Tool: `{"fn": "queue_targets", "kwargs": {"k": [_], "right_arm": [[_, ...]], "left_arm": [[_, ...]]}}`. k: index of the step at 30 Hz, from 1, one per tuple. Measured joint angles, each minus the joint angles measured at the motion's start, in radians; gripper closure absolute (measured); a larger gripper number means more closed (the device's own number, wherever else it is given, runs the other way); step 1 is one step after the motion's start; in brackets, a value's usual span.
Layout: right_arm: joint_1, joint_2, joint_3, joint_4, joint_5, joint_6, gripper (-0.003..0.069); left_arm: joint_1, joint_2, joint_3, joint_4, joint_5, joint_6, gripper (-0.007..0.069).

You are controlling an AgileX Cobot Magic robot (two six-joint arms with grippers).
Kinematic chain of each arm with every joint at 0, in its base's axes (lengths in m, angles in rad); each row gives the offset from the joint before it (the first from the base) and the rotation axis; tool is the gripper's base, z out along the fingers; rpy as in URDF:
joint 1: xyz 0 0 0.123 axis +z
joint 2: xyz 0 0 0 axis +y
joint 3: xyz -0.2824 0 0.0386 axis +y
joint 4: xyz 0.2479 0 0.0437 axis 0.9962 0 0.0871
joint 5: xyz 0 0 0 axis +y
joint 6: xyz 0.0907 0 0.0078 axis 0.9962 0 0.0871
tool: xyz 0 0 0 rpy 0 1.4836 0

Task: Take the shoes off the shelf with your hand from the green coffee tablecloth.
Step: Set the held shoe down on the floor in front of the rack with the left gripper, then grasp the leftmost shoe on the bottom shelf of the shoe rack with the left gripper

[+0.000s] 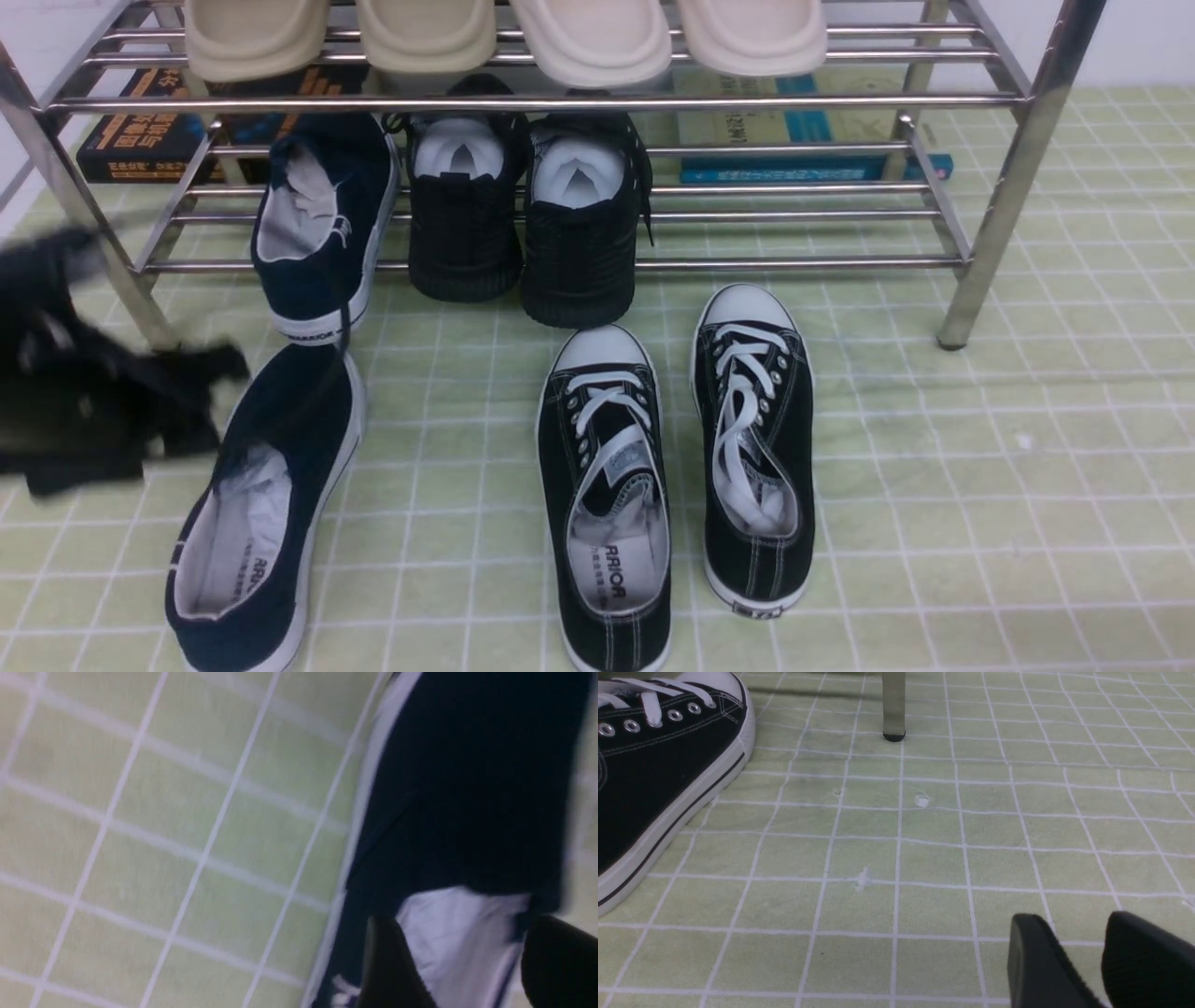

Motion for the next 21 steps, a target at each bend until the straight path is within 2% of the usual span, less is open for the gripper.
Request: {"fn": "queue_targets", "kwargs": {"k": [5, 11, 21], "right_arm": [[0.0, 0.0, 0.0, 0.0, 0.0, 0.0, 0.0421], [0.0, 0.0, 0.0, 0.0, 0.0, 0.0, 0.0421], [0.0, 0.0, 0.0, 0.0, 0.0, 0.0, 0.0421]], "left_arm": [[0.0, 0.019, -0.154, -0.003, 0.031, -0.039, 0.0205], [0.0, 0.201, -0.331, -0.02, 0.023, -0.046, 0.0204], [0.0, 0.423, -0.426, 0.017, -0.173, -0.046, 0.0204]]}}
